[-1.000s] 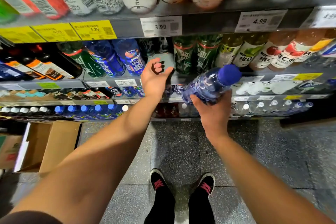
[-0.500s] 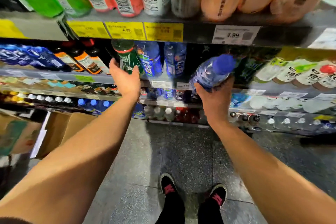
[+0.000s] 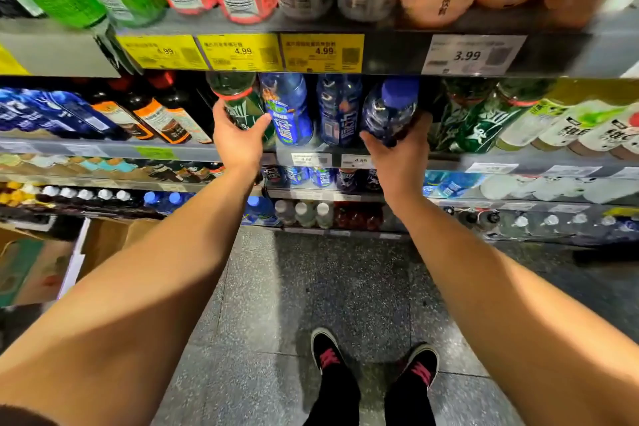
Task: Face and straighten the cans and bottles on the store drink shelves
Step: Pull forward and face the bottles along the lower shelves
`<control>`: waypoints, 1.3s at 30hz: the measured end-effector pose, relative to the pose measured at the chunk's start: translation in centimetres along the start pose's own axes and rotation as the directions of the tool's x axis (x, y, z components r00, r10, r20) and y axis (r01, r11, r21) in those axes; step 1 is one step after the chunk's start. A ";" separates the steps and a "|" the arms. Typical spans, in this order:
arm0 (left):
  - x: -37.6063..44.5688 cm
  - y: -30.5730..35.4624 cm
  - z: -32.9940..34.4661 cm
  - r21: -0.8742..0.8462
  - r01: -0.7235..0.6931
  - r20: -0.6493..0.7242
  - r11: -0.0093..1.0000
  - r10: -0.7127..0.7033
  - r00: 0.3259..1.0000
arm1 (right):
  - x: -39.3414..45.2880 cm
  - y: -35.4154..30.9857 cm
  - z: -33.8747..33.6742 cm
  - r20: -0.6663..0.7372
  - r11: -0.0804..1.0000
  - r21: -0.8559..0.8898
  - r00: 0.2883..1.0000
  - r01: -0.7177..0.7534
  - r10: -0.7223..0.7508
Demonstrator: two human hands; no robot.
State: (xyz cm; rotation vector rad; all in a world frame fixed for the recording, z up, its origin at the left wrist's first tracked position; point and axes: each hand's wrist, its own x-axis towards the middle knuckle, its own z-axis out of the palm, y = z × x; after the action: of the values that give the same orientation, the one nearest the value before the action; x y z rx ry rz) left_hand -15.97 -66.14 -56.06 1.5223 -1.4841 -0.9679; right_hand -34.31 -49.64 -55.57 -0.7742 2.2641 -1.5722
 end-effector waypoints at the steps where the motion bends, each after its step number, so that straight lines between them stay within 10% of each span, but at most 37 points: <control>1: 0.0 0.0 0.1 0.003 -0.004 0.004 1.000 0.004 1.000 | 0.1 0.1 0.0 0.010 1.000 -0.002 1.000 0.007 -0.007; 29: -5.2 0.6 -4.0 -0.259 0.044 -0.285 0.965 -0.120 0.951 | 1.7 -2.4 3.9 0.182 0.996 0.020 0.980 -0.086 0.081; 39: -12.2 2.1 -1.6 -0.224 0.088 -0.038 0.971 -0.099 0.994 | -0.4 -0.6 1.7 0.176 0.990 0.070 0.978 -0.122 0.108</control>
State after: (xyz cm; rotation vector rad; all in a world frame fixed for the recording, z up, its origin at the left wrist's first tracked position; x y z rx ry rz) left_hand -15.69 -53.91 -53.48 1.4518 -1.2339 -1.1046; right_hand -32.98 -50.83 -55.69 -0.7143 2.0716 -1.4734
